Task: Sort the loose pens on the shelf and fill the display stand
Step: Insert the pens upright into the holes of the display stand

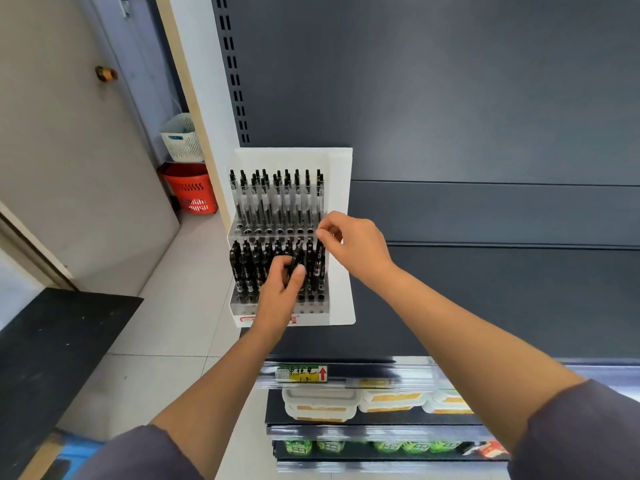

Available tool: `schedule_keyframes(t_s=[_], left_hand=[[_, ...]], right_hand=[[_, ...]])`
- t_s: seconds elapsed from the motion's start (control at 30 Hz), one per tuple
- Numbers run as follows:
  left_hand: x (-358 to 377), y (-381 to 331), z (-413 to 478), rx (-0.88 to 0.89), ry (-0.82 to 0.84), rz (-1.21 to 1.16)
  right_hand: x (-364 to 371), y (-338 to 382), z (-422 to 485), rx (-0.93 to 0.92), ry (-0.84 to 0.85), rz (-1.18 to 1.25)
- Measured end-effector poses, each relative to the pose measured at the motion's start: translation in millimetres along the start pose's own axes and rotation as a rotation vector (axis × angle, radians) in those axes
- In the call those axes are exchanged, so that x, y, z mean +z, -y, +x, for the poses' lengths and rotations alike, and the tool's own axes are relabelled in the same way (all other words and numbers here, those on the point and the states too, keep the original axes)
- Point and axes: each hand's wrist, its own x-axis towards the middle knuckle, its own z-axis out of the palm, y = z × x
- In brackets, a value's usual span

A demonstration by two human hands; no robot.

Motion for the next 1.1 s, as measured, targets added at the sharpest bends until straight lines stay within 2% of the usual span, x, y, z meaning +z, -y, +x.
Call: schedule_keyframes(t_s=[0.2, 0.33, 0.5, 0.87, 1.0, 1.1], left_hand=[[4, 2, 3, 0.039, 0.019, -0.03], [7, 0, -1, 0.067, 0.013, -0.007], [9, 2, -1, 0.025, 0.012, -0.02], [2, 1, -3, -0.003, 0.003, -0.07], [3, -2, -3, 0.036, 0.035, 0.031], [5, -9, -3, 0.068, 0.034, 0.057]], right_hand=[[4, -4, 0, -0.076, 0.034, -0.182], [9, -11, -5, -0.07, 0.035, -0.21], [19, -20, -14, -0.037, 0.119, -0.241], [26, -20, -19, 0.052, 0.142, -0.107], [17, -14, -18, 0.087, 0.1, 0.094], [12, -6, -17, 0.081, 0.155, 0.184]])
